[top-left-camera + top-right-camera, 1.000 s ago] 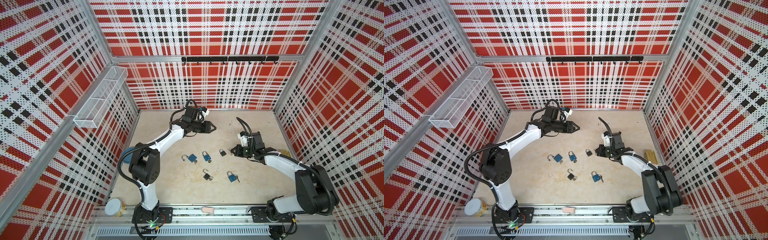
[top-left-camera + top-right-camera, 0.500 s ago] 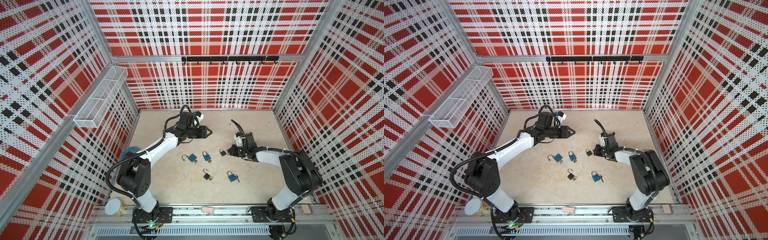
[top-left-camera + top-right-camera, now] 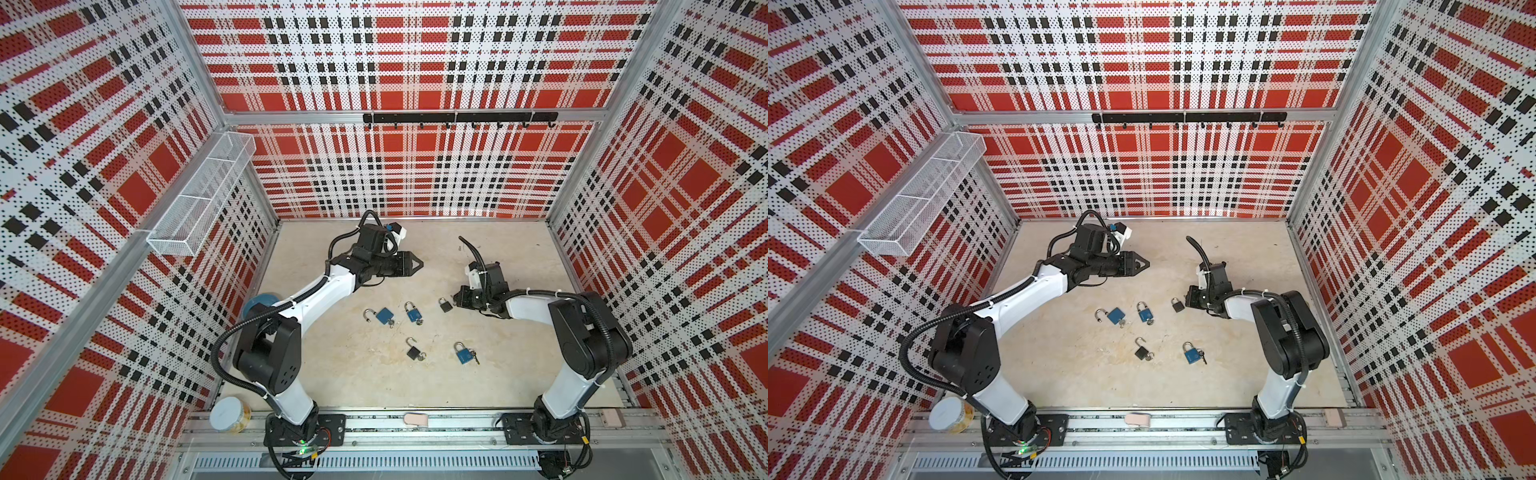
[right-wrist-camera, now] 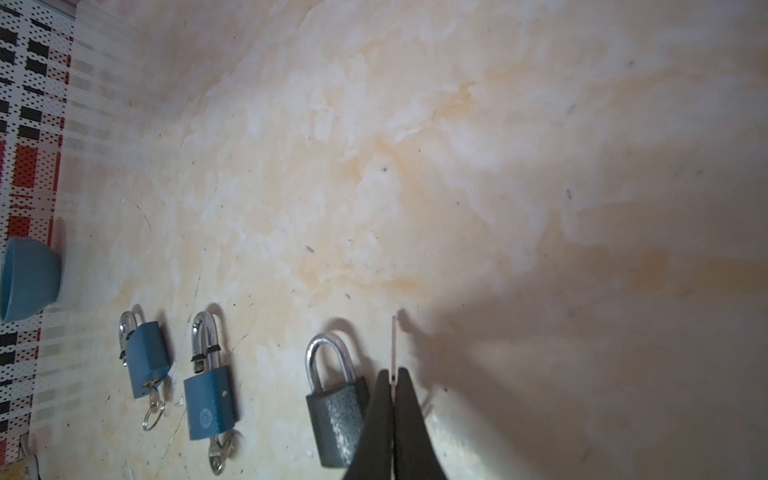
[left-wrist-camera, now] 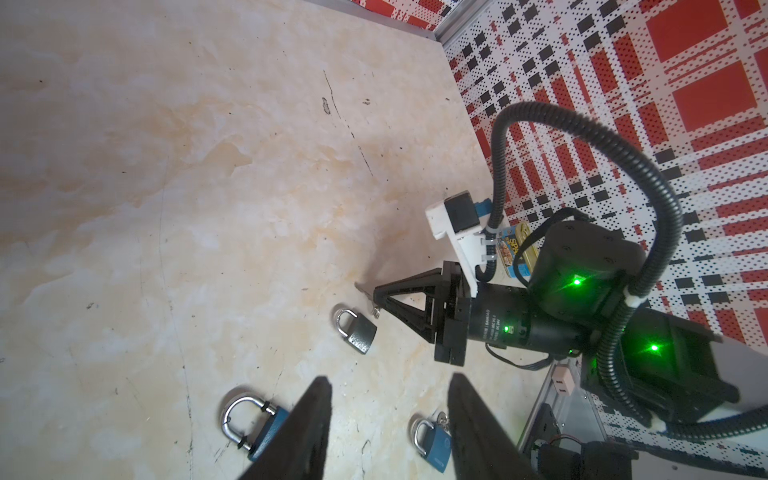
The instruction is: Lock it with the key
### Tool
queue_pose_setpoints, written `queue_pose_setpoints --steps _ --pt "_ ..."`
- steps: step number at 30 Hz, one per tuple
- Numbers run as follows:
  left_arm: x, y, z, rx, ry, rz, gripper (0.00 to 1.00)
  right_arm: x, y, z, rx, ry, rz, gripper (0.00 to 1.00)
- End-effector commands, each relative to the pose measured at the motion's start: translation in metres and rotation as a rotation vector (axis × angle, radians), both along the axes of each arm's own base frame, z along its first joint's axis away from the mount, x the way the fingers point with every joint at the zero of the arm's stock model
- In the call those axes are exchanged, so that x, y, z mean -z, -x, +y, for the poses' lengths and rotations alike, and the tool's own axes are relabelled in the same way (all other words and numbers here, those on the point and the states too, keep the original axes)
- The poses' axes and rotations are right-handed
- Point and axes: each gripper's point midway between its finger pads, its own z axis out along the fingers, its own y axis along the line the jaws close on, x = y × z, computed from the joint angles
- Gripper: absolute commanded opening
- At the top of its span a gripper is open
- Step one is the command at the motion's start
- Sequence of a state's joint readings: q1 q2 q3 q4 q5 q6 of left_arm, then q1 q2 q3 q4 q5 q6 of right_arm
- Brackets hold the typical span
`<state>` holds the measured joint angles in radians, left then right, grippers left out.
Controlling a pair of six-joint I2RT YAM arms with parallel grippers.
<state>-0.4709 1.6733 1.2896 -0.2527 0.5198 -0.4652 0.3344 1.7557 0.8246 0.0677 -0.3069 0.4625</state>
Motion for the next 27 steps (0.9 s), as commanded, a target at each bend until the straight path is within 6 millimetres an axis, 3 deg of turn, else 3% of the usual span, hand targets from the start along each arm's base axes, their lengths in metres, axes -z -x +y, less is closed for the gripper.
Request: queue_pose_setpoints --steps 1,3,11,22,27 --pt "-0.010 -0.001 0.001 0.003 0.024 -0.029 0.49 -0.004 -0.009 0.005 -0.008 0.004 -0.041 0.00" --pt "-0.010 -0.001 0.000 0.005 0.027 -0.029 0.48 -0.003 -0.007 0.005 -0.007 0.009 -0.038 0.01" --pt "-0.011 0.000 -0.002 0.016 0.036 -0.026 0.48 -0.004 -0.003 0.002 0.001 0.026 -0.038 0.24" --pt "-0.018 0.007 0.004 0.005 0.032 -0.045 0.48 -0.040 0.000 -0.008 -0.003 0.082 -0.111 0.26" --pt "-0.015 0.017 0.025 -0.038 -0.056 -0.067 0.48 -0.067 0.015 0.009 -0.075 0.157 -0.160 0.27"
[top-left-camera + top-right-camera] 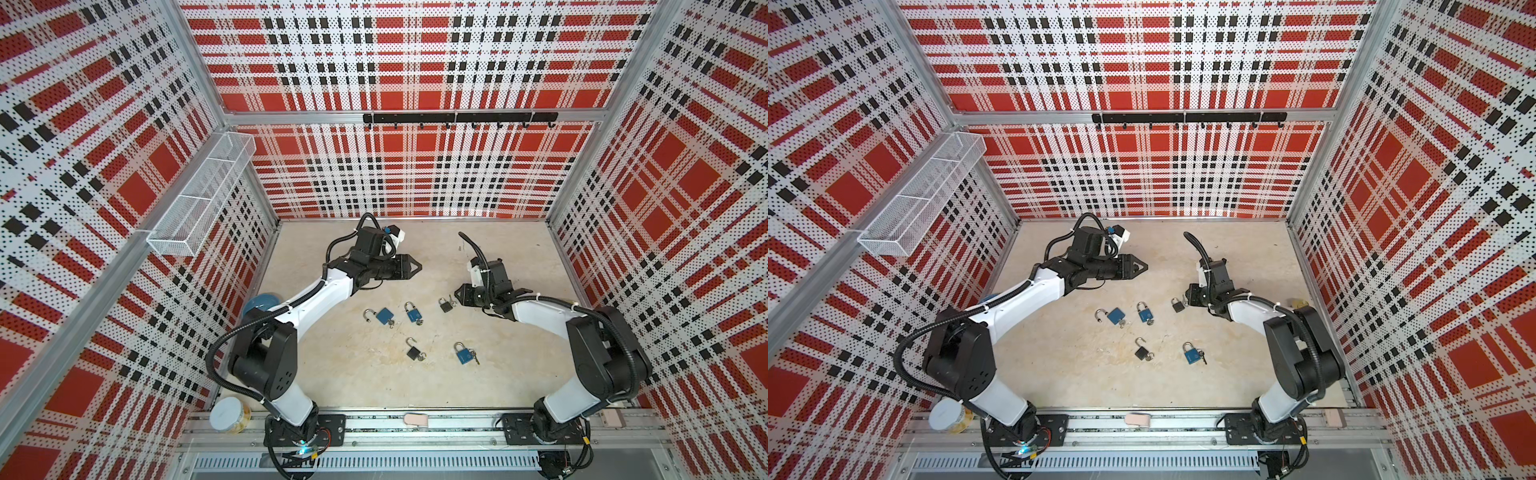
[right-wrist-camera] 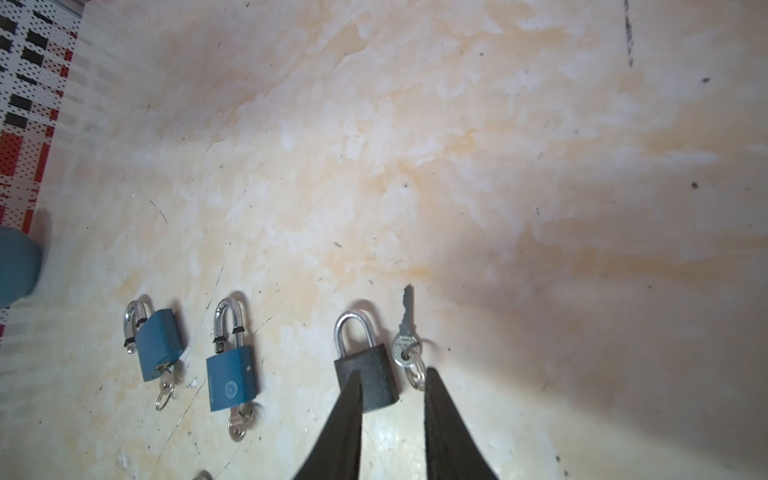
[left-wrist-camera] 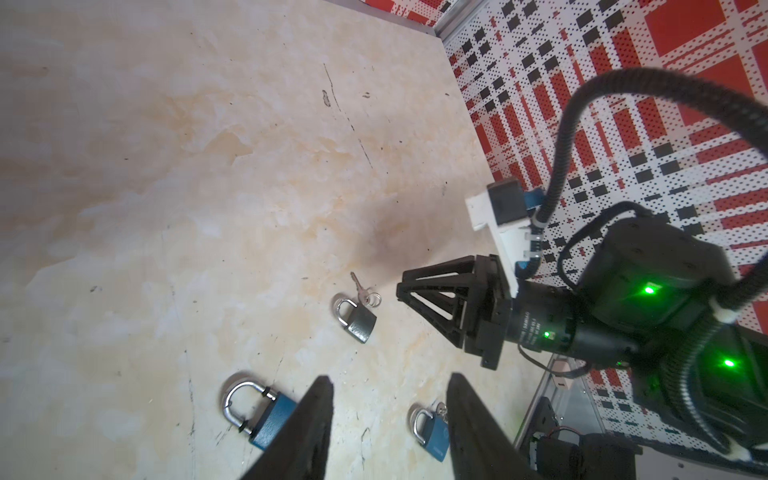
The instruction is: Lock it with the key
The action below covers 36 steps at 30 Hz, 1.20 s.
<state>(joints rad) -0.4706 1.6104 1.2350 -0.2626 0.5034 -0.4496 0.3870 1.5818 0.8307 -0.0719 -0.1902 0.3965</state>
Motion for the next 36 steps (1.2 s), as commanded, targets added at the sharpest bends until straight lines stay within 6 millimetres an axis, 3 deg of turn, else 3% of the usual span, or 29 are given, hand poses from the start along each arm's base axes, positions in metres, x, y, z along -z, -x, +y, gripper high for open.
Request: queue_pose_setpoints --steps 1,10,14,19,26,36 --pt "-0.012 0.008 0.021 -0.044 -0.051 -0.055 0.48 -0.027 0.008 0.017 -0.071 0.064 -0.066 0.27" --pt "0.005 0.034 0.094 -0.234 -0.067 -0.016 0.48 -0.043 0.045 0.073 -0.203 0.091 -0.099 0.28" --pt "0.014 0.046 0.125 -0.320 -0.064 0.004 0.48 -0.037 0.063 0.100 -0.280 0.136 -0.081 0.29" --pt "0.018 0.059 0.150 -0.383 -0.059 0.022 0.49 -0.024 0.103 0.128 -0.425 0.235 -0.057 0.37" --pt "0.017 0.067 0.177 -0.444 -0.025 0.039 0.49 -0.004 0.147 0.143 -0.548 0.298 -0.006 0.42" --pt "0.023 0.068 0.188 -0.475 0.006 0.068 0.50 0.027 0.172 0.146 -0.623 0.376 0.044 0.44"
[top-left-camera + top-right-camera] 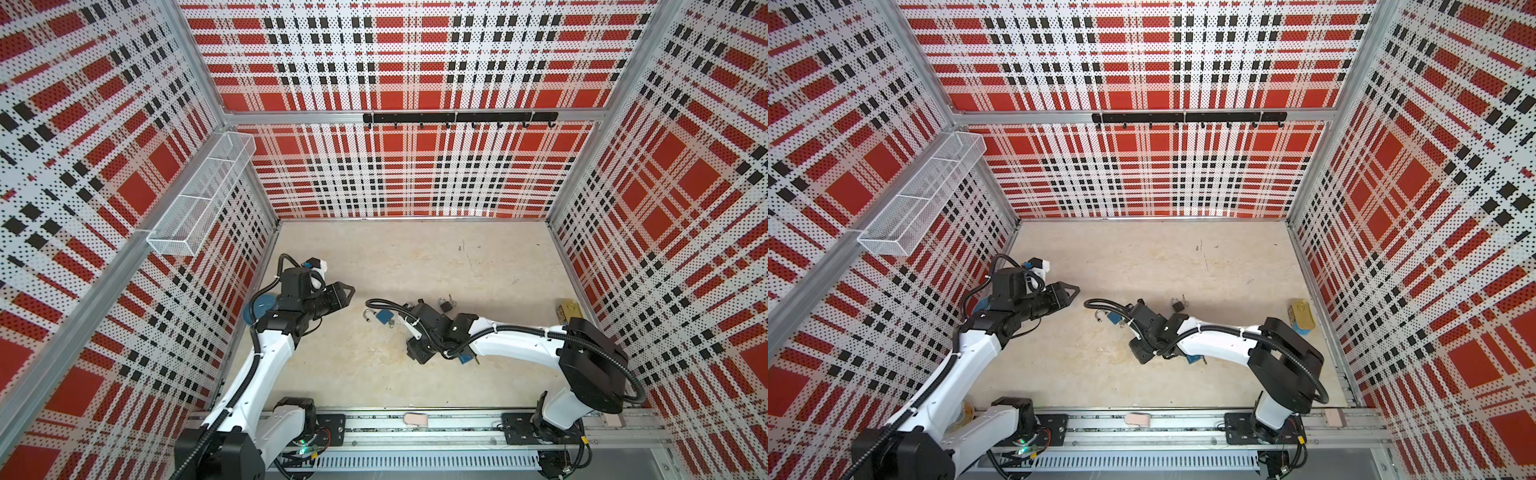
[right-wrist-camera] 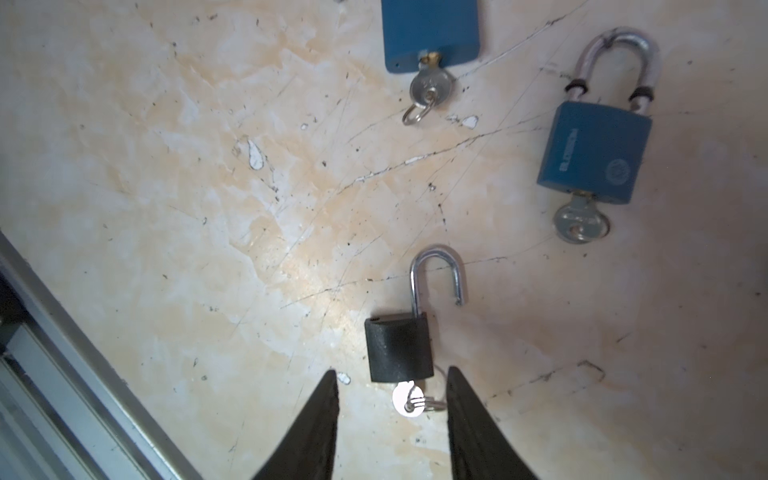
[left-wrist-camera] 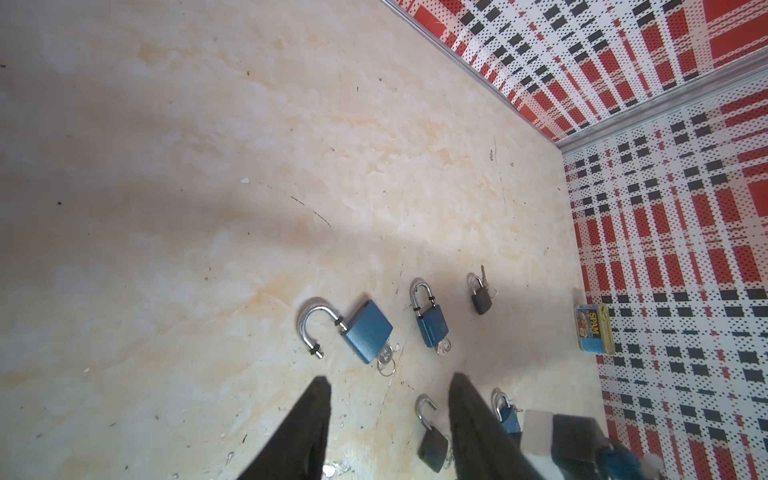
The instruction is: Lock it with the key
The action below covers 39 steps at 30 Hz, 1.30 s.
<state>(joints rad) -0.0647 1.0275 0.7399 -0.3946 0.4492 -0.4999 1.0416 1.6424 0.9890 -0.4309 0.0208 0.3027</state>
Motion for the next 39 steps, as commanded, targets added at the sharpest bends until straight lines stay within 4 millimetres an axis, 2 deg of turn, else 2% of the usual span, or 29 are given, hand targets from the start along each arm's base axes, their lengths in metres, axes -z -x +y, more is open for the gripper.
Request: queue_pose_setpoints --steps 1,12,26,39 --pt "-0.004 0.003 0.000 0.001 0.022 -0.003 0.50 0.012 0.005 0.000 -0.025 0.042 -0.005 0.44" --pt "-0.003 0.001 0.002 -0.004 0.021 0.000 0.50 0.030 0.011 0.006 -0.058 0.100 0.010 0.43" --pt "-0.004 -0.001 -0.001 0.008 0.041 -0.003 0.50 0.032 0.002 0.013 -0.030 0.148 -0.018 0.41" --pt "-0.002 -0.004 -0.002 0.010 0.048 -0.001 0.49 0.040 0.002 0.005 -0.035 0.270 -0.054 0.38"
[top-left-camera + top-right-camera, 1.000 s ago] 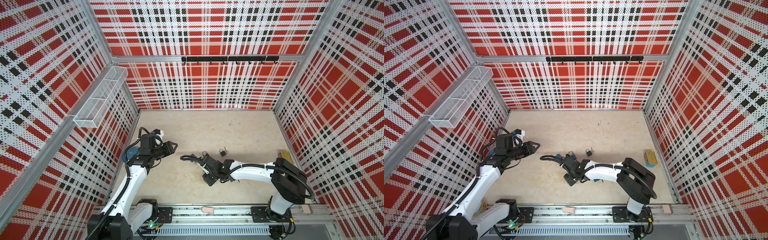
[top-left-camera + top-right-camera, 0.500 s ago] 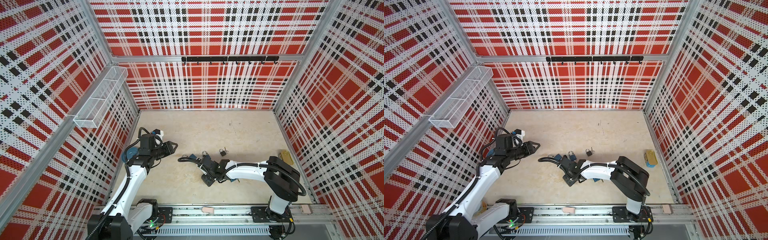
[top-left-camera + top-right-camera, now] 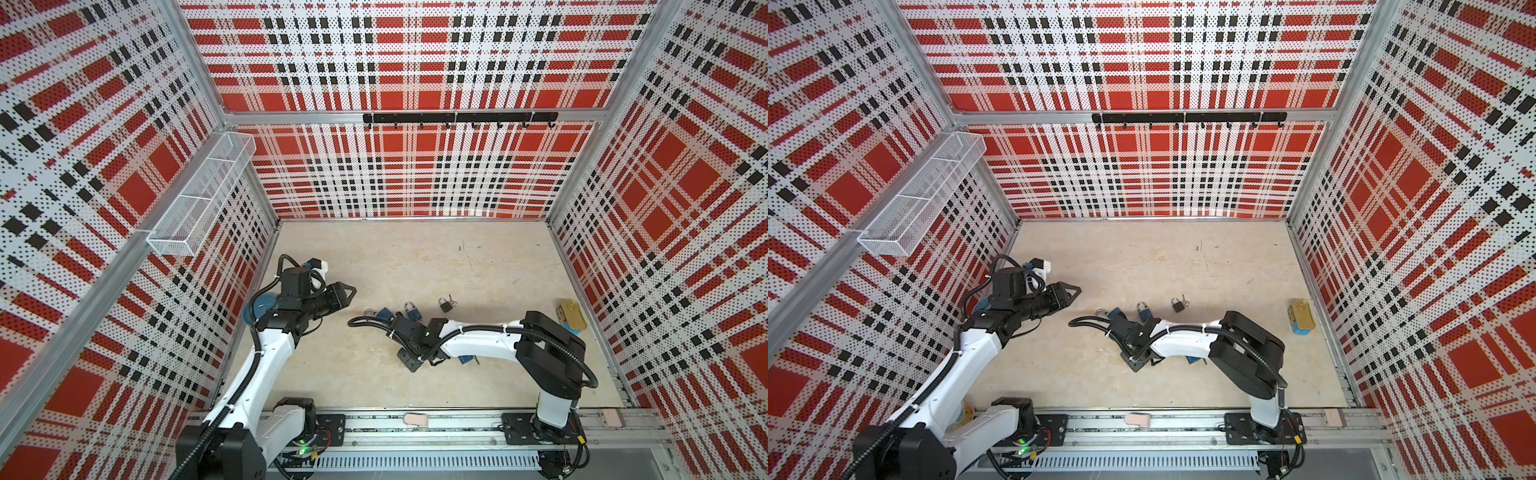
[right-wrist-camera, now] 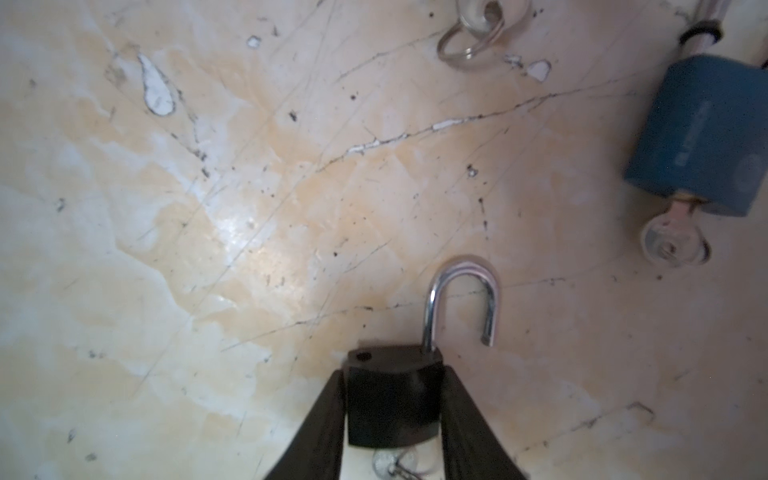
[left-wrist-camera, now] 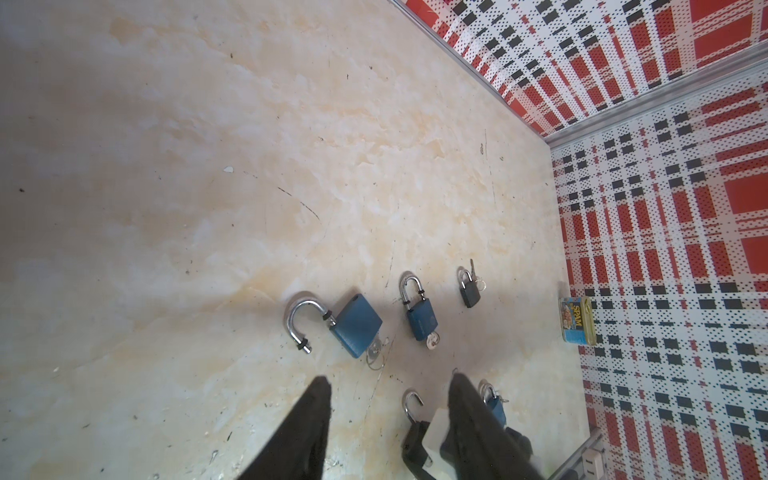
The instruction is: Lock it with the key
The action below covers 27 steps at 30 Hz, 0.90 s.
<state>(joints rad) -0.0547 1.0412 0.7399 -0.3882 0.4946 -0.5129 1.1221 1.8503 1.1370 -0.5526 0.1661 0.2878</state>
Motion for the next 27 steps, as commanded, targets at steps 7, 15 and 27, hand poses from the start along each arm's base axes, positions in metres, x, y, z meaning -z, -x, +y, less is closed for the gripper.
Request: queue_pose_setpoints --steps 7,15,27 --pt "-0.003 -0.005 0.002 -0.007 0.013 -0.016 0.49 0.004 -0.001 -0.004 -0.001 0.059 -0.025 0.35" --pt "-0.005 -0.005 0.002 -0.008 0.011 -0.020 0.49 0.001 -0.003 0.004 -0.002 0.038 -0.031 0.39" --pt "-0.006 -0.004 0.002 -0.007 0.011 -0.019 0.49 0.006 -0.001 0.004 -0.002 0.047 -0.016 0.34"
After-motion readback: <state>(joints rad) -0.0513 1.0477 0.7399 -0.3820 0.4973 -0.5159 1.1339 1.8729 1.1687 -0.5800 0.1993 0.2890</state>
